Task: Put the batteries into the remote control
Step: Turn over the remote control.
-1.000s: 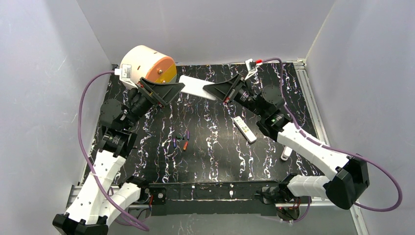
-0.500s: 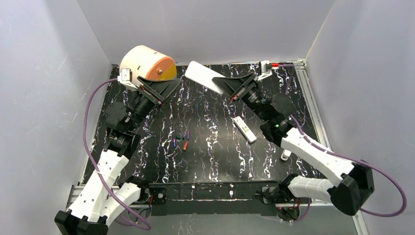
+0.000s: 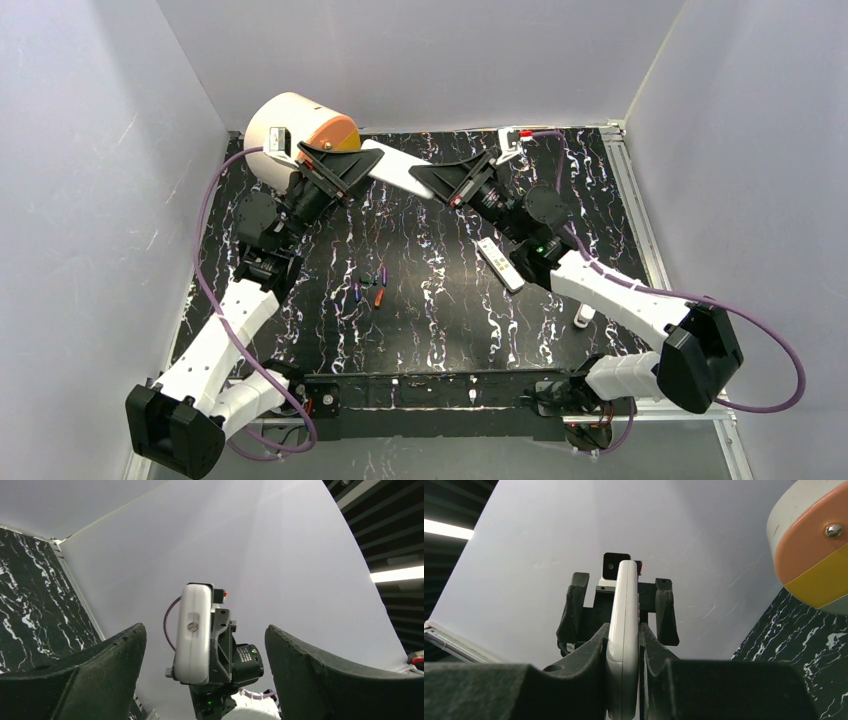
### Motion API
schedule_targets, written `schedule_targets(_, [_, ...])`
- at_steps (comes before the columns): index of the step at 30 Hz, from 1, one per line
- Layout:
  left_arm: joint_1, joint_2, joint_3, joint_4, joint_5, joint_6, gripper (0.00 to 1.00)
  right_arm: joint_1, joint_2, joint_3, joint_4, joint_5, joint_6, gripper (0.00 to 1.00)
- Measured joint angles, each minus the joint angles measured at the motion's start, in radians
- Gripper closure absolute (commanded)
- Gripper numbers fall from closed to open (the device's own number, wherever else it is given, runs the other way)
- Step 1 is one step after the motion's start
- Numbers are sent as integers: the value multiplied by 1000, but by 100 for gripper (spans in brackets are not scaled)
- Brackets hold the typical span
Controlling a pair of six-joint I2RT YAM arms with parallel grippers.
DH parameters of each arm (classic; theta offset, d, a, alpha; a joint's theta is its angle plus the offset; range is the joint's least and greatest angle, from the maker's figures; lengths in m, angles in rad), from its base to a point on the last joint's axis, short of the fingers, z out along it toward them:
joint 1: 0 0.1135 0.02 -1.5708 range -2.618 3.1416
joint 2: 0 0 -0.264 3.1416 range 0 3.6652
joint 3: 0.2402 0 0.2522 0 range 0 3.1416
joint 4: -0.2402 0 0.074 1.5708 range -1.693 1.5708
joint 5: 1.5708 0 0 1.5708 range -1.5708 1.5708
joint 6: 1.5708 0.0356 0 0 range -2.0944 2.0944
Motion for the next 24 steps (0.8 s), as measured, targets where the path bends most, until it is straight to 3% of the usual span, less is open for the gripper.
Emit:
schedule_targets(13, [-39, -29, -69, 114, -43, -32, 66, 82, 43, -20, 76, 101, 41, 73])
schedule_targets(18, [-39, -21, -71, 116, -52, -15, 99, 94, 55, -20, 110, 132, 41, 70])
schedule_targets(22, [-38, -17, -73, 114, -55, -2, 100, 95, 56, -21, 103, 142, 40, 42])
schedule_targets(24, [-39, -17, -73, 116, -51, 7, 100, 94, 48, -28, 82, 149, 37, 34])
